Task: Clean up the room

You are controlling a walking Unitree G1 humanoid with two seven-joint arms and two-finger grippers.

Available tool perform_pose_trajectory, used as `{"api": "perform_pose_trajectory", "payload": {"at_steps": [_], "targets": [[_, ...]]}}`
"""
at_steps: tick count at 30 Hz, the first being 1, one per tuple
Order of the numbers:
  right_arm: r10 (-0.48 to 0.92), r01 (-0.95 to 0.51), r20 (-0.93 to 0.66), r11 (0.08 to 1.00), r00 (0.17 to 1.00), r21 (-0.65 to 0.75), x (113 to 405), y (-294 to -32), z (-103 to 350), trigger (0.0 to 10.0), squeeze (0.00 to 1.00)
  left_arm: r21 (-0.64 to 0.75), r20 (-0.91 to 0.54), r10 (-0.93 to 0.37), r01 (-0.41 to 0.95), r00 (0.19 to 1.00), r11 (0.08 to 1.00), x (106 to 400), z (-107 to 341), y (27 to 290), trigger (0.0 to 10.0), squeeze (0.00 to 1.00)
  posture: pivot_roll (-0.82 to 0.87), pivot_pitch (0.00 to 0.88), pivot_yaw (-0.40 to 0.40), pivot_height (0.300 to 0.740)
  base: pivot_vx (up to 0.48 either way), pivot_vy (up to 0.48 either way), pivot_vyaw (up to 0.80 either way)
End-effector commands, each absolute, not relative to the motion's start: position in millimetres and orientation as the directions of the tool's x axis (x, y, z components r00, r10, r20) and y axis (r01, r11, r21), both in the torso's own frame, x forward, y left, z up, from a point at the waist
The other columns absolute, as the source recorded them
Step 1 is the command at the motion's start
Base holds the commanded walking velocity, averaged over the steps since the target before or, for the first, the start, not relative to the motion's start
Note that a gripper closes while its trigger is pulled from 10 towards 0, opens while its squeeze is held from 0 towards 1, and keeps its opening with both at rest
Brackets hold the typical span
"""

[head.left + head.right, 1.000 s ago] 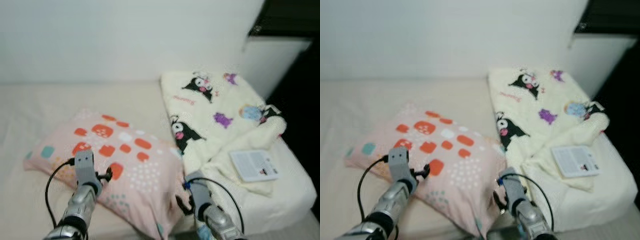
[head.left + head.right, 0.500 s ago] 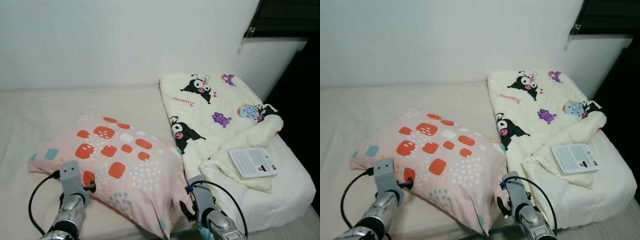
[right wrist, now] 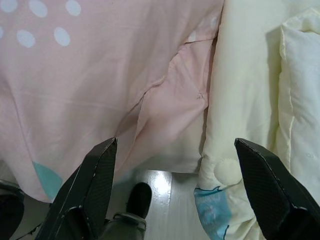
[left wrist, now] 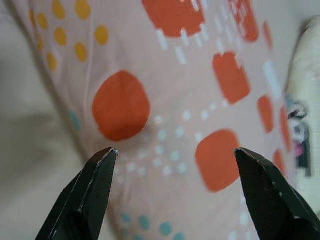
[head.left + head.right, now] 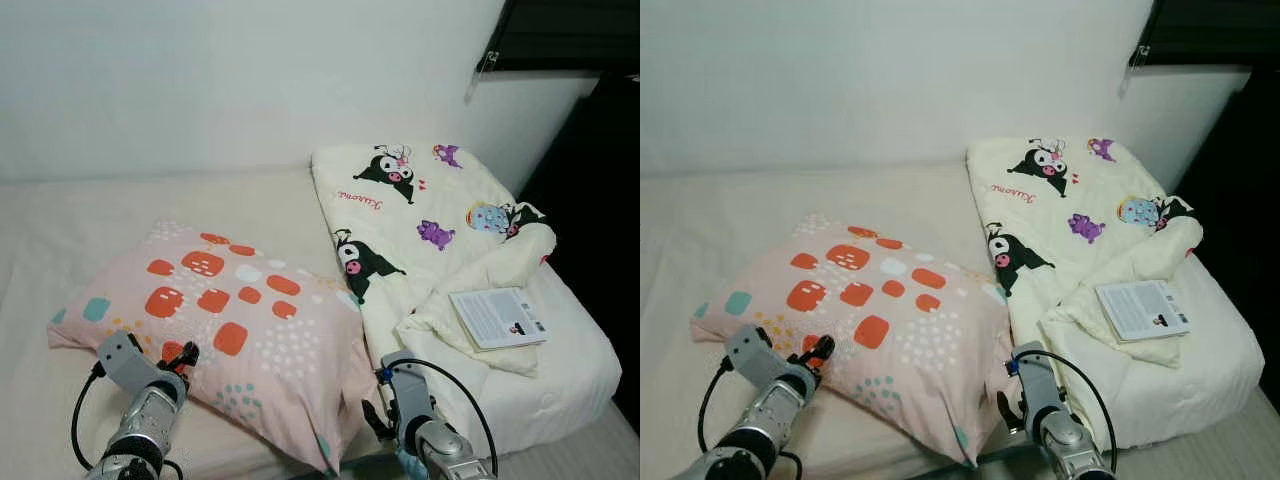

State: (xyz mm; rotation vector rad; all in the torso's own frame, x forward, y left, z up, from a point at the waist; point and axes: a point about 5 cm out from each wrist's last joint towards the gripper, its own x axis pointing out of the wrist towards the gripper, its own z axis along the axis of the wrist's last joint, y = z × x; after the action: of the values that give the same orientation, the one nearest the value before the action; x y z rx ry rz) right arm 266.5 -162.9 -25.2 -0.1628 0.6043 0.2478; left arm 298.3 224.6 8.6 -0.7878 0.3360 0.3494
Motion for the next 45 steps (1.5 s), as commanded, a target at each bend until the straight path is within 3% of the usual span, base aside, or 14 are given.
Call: {"api": "perform_pose_trajectory", "payload": {"at_steps": [1, 7, 18, 19, 24, 31, 34, 45], "targets": [[0.176, -0.257, -0.587, 0.965, 0.79, -0.057, 263, -165, -27, 10.0, 0.0, -0.659, -0.415, 0.171, -0.425, 0.894, 0.621, 297, 7, 223, 10.0, 1.0, -0.16, 0.135, -0.051, 0.655, 0.0, 0.0, 0.0], [0.179, -0.252, -0.578, 0.966, 0.796, -0.048, 263, -167, -27, 10.0, 0.0, -0.709, -0.371, 0.157, -0.389, 0.915, 0.588, 301, 11, 220, 10.0, 1.0, -0.18, 0.147, -0.056, 0.63, 0.0, 0.0, 0.0], [0.193, -0.221, -0.516, 0.975, 0.835, 0.008, 263, -172, -18, 10.0, 0.0, -0.612, -0.422, 0.227, -0.461, 0.878, 0.643, 297, 8, 230, 10.0, 1.0, -0.23, 0.184, -0.047, 0.59, 0.0, 0.0, 0.0], [0.198, -0.221, -0.51, 0.975, 0.837, 0.017, 262, -172, -18, 10.0, 0.0, -0.621, -0.423, 0.24, -0.473, 0.873, 0.625, 298, 10, 233, 10.0, 0.0, -0.23, 0.191, -0.043, 0.585, 0.0, 0.0, 0.0], [0.216, -0.217, -0.498, 0.974, 0.84, 0.057, 256, -168, -19, 10.0, 0.0, -0.728, -0.378, 0.236, -0.445, 0.895, 0.522, 305, 18, 234, 10.0, 0.0, -0.23, 0.21, -0.038, 0.57, 0.0, 0.0, 0.0], [0.233, -0.226, -0.497, 0.971, 0.836, 0.075, 248, -162, -21, 10.0, 0.0, -0.943, -0.174, 0.185, -0.217, 0.967, 0.25, 326, 41, 220, 10.0, 0.0, -0.24, 0.234, -0.033, 0.535, 0.0, 0.0, 0.0], [0.237, -0.231, -0.504, 0.97, 0.831, 0.077, 243, -163, -23, 10.0, 0.0, -0.978, -0.066, 0.161, -0.096, 0.985, 0.186, 335, 55, 213, 10.0, 0.0, -0.24, 0.248, -0.035, 0.525, 0.0, 0.0, 0.0], [0.235, -0.219, -0.487, 0.972, 0.841, 0.09, 235, -164, -22, 10.0, 0.0, -0.977, -0.017, 0.131, -0.044, 0.991, 0.208, 349, 72, 203, 10.0, 0.0, -0.25, 0.265, -0.024, 0.511, 0.0, 0.0, 0.0]]}}
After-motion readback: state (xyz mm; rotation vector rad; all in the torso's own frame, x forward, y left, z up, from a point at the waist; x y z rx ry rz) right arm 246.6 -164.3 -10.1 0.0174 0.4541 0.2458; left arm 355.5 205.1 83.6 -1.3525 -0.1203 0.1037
